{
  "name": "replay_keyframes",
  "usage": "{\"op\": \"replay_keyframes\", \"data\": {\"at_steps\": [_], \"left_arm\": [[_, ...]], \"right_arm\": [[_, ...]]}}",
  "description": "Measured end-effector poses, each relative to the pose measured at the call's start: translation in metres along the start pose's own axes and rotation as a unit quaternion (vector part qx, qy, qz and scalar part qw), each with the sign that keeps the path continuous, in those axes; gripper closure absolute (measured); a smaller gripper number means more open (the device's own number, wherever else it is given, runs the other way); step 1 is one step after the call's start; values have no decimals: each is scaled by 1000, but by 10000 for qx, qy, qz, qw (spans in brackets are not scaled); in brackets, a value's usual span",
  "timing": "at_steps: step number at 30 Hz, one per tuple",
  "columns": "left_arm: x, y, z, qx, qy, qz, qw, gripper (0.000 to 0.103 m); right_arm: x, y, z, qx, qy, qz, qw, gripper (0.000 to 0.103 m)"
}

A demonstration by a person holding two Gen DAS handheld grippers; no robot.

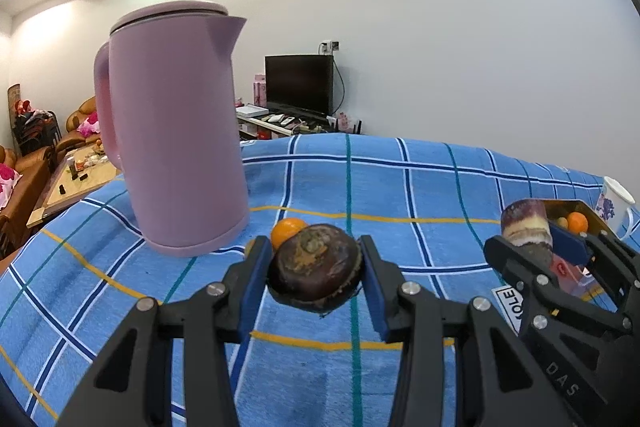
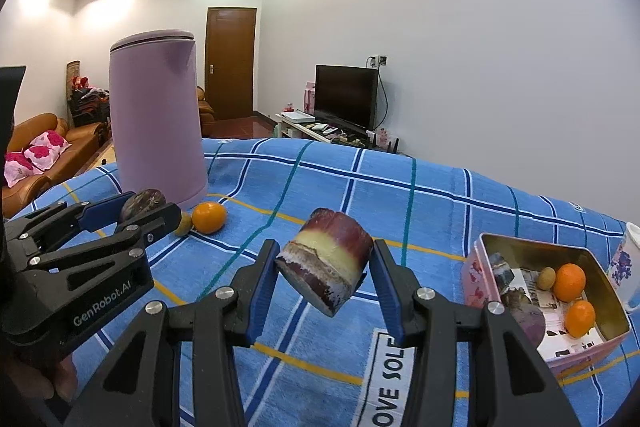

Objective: Organize fruits
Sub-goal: 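Carry the yam slice and mangosteen over the tin box with both tools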

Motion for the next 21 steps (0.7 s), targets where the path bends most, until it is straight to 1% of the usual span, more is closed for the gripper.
{"op": "replay_keyframes", "data": {"at_steps": [6,21], "left_arm": [[-11,3,-1,-13,-81,-28,10000,57],[-56,12,-4,-57,-407,-177,9990,57]], "right_arm": [[-6,4,-1,7,-4,-19,10000,54],[-33,17,-8,-8,2,-217,9998,54]]}}
Point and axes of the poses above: each gripper's, at about its wrist camera, not at the fingertips, and y roughly against the way its jaws point, x to its left, z to its top, the point moved 6 cm from there along -y, roughly the way its jaws point, and after that the axes turned 2 degrees about z, right-handed, at the moved point
